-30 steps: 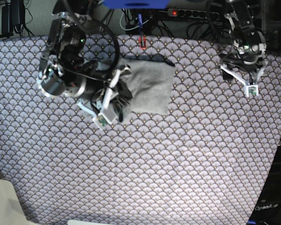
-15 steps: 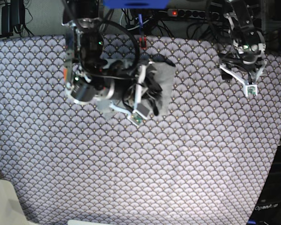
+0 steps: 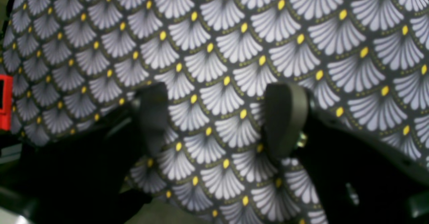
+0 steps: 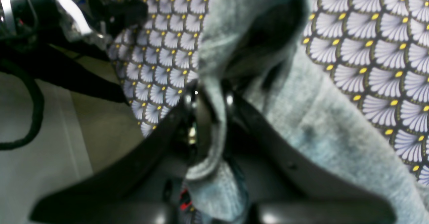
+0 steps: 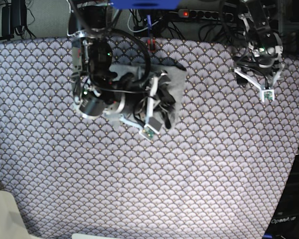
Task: Fold the T-shirt properly
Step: 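Lift the strip end with the right gripper and fold it onto the stack, then open the right gripper and withdraw both grippers from the bundle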
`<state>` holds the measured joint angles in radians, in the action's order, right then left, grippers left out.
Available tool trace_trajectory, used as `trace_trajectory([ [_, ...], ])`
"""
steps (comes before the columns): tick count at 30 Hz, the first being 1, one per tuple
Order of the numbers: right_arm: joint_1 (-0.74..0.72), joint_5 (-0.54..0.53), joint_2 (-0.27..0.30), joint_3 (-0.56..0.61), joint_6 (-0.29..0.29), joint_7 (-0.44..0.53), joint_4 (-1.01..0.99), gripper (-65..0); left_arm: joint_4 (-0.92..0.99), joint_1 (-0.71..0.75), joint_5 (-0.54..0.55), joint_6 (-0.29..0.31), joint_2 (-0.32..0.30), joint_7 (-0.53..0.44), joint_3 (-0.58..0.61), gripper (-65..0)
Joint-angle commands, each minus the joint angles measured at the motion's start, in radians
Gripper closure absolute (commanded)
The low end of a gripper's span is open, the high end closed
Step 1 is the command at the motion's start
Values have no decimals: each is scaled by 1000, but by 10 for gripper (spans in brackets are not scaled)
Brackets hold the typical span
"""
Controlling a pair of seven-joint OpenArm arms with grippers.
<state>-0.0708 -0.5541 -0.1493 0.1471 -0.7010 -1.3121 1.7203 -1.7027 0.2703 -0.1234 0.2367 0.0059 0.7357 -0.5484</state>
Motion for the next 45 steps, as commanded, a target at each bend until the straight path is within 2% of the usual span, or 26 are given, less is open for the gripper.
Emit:
trace_trajectory([
  [1,-17,-24,-8,12,3,21,14,-119,-15,-7,3,-1,-5,-17,-2,-445],
  [7,-17,-25,-8,78,3,29,17,-407,-18,-7,3,-1,1,-17,3,-445],
  [9,-17,-27,-8,104,3,29,24,-470,-18,-4,3,-1,1,-17,3,-445],
  [11,-17,-27,-8,127,3,29,24,-505,-20,-3,3,-1,3,-17,3,-445],
  [16,-30,-24,-2,154,3,22,31,-511,-23,1,3,-1,3,-17,-3,-445],
  [20,-34,-24,80,144,3,19,102,-511,-27,22,4,2,3,-17,-3,-445],
  [21,-33,-24,109,144,3,19,134,-511,-29,24,4,25,3,-17,-3,-445],
  [25,-40,-24,239,139,3,19,209,-511,-29,30,4,188,4,-17,-6,-444],
  [27,-36,-24,290,95,3,19,211,-513,-30,44,3,244,4,-17,-6,-444],
  [30,-17,-24,356,-8,3,27,209,-514,-67,60,3,293,4,-17,-6,-444],
  [38,90,-27,485,-268,3,29,208,-513,-198,114,0,353,4,-15,-8,-442],
  [41,167,-24,534,-338,3,30,208,-511,-205,114,1,367,10,-8,-58,-400],
  [45,271,-22,569,-399,3,99,206,-511,-196,108,0,421,27,-8,-126,-283],
])
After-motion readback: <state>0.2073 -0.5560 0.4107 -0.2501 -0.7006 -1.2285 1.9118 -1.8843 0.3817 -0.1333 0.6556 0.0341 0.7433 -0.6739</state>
